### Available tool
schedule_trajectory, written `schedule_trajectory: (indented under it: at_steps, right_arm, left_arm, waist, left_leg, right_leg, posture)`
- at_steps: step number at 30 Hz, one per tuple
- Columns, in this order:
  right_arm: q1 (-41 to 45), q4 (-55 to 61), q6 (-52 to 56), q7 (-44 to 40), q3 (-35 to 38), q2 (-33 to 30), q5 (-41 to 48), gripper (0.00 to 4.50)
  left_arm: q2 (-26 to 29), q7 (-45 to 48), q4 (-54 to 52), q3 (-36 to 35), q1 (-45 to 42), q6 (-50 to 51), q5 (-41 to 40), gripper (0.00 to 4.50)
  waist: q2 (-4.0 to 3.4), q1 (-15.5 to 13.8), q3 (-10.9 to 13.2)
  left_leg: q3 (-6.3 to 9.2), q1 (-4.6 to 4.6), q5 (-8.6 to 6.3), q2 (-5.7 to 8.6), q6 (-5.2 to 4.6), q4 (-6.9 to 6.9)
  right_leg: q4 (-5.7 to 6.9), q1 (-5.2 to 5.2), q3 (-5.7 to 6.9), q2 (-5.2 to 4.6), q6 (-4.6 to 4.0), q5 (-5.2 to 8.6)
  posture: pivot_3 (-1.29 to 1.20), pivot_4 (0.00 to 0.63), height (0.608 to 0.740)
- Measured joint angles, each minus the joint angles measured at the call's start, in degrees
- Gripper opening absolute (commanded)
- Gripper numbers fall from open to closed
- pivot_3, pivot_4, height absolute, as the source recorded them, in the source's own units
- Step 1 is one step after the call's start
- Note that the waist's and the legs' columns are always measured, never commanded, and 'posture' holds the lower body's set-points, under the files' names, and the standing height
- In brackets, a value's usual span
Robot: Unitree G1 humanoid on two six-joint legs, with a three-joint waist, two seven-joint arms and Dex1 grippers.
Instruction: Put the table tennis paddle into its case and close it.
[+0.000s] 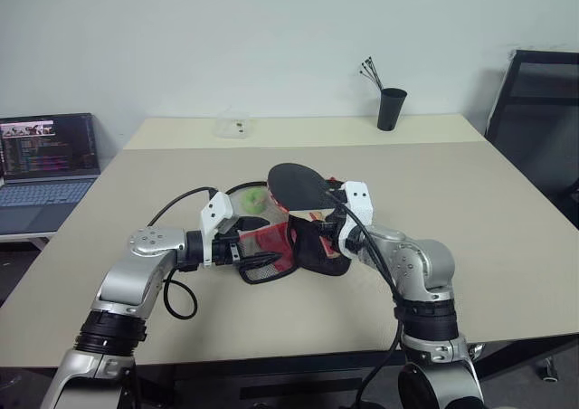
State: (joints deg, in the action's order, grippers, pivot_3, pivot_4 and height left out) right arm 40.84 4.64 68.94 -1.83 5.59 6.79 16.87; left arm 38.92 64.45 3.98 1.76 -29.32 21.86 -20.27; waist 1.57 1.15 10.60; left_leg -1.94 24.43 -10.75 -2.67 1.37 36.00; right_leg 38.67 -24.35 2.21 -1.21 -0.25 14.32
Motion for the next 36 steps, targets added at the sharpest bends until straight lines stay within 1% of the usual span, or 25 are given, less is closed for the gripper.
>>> schedule_trajectory:
  at_steps: [7,13,36]
  right_arm:
    - [-1.60,-6.13,-4.85,2.59,-0.12,0.09,-2.37,1.13]
    - [-1.54,-8.68,-8.34,4.31,-0.71,0.21,-2.96,1.13]
    - [-1.39,-11.96,-13.29,6.11,-4.77,-0.40,-6.75,1.13]
  left_arm:
    - [0.05,-0.23,-1.54,-0.03,0.60,0.44,-0.04,4.50]
    - [0.07,-0.25,-1.81,-0.03,0.91,1.13,-0.04,4.50]
    - [0.07,-1.26,-1.84,-0.03,1.42,1.25,-0.04,4.50]
  waist:
    - [0.00,0.54,0.00]
    - [0.00,0.64,0.00]
    - [0.04,0.62,-0.03]
  left_leg:
    - [0.01,0.00,0.00,-0.03,0.00,-0.06]
    - [0.03,-0.01,0.00,-0.03,0.00,-0.05]
    - [0.06,-0.04,0.00,-0.06,0.00,-0.04]
  right_leg:
    - [0.01,-0.03,0.01,0.11,-0.01,0.01]
    - [0.01,-0.02,0.01,0.11,-0.01,0.01]
    - [0.02,-0.01,0.01,0.10,-0.01,0.01]
  posture:
    - [0.00,0.150,0.740]
    - [0.00,0.150,0.740]
    - [0.00,0.150,0.740]
